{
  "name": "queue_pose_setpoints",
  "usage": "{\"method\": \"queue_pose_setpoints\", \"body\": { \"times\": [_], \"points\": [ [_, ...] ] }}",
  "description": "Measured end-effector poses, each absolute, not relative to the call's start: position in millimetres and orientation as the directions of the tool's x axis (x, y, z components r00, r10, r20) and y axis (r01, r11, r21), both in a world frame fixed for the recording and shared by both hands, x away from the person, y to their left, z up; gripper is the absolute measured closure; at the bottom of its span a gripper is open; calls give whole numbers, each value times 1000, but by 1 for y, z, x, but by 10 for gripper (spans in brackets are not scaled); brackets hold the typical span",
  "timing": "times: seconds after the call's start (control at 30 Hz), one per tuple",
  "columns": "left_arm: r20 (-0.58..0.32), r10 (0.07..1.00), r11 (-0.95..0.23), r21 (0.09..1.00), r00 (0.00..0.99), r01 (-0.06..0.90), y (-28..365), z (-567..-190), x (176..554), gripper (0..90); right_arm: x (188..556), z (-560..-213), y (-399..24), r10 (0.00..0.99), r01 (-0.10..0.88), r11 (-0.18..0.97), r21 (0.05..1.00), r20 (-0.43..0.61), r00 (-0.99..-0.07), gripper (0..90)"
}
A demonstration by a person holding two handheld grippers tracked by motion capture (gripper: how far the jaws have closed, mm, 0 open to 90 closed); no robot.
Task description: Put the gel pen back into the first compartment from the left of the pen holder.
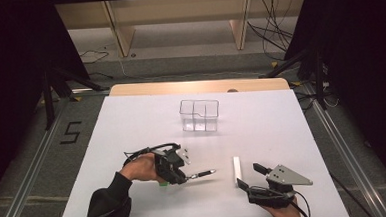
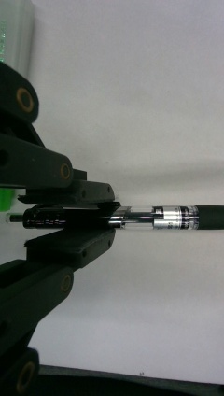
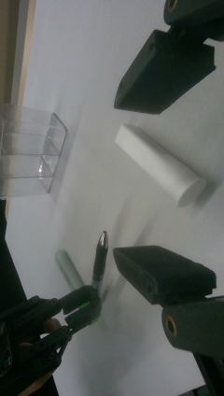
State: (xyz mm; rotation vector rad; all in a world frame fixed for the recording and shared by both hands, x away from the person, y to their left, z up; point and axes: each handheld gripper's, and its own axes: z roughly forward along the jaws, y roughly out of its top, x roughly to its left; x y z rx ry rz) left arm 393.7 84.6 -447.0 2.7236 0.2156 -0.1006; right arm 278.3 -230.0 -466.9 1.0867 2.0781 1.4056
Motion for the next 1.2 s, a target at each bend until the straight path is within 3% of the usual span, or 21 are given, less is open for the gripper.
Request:
{"method": "queue_pose_setpoints", "body": {
  "times": [0.43, 0.77, 1.2],
  "points": [
    [-149, 244, -807, 517, 958, 286, 88, -441, 397, 766, 279, -466, -231, 774, 395, 136, 909, 151, -615, 247],
    [-187, 373, -665, 629, 909, 403, 91, -439, 398, 765, 280, -467, -226, 756, 434, 87, 897, 225, -615, 248],
    [-181, 433, -548, 725, 883, 418, 79, -438, 378, 765, 287, -461, -222, 712, 501, -57, 863, 388, -586, 251]
  ]
}}
